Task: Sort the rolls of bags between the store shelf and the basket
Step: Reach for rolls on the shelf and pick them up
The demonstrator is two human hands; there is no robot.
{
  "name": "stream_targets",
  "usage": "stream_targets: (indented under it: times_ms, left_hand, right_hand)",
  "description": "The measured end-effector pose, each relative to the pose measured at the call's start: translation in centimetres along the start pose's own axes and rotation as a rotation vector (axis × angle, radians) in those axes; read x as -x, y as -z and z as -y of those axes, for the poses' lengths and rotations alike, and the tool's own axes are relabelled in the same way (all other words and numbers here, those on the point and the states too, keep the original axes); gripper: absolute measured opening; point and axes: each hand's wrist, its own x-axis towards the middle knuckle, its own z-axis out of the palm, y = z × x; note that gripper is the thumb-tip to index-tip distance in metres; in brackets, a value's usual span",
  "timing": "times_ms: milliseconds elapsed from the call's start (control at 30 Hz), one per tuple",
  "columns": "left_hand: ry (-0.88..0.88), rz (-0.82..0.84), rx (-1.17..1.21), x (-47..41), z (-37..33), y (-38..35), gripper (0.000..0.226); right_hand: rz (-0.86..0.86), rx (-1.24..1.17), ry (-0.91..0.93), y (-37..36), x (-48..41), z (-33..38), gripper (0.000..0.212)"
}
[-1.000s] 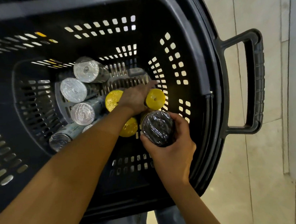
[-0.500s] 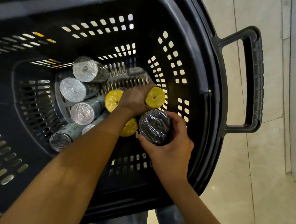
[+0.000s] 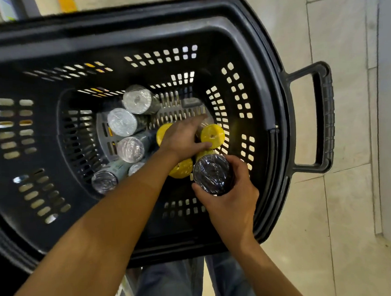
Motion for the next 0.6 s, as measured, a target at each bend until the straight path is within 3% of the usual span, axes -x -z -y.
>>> stream_targets:
  times_ms: [100, 300, 467, 600]
  left_hand:
    - [0.034, -0.106, 0.043, 3.9, 0.1, 3.4, 0.07]
    - [0.12, -0.478, 0.035, 13.5, 3.5, 11.3, 0.055]
    - [0.214, -0.632, -0.071, 20.3, 7.7, 14.9, 0.05]
    - [0.297, -0.756, -0.133, 23.8, 11.6, 15.2, 0.049]
  right_hand:
    - [-0.004, 0.027, 0.073, 0.2, 1.0, 2.4, 0.067]
    - [0.065, 0.115, 0.236, -1.2, 2.2, 7.1, 0.071]
    - [0.199, 0.137, 0.352, -4.1, 2.0, 10.5, 0.058]
    - [0.326, 0.198, 0.399, -7.8, 1.9, 12.3, 0.063]
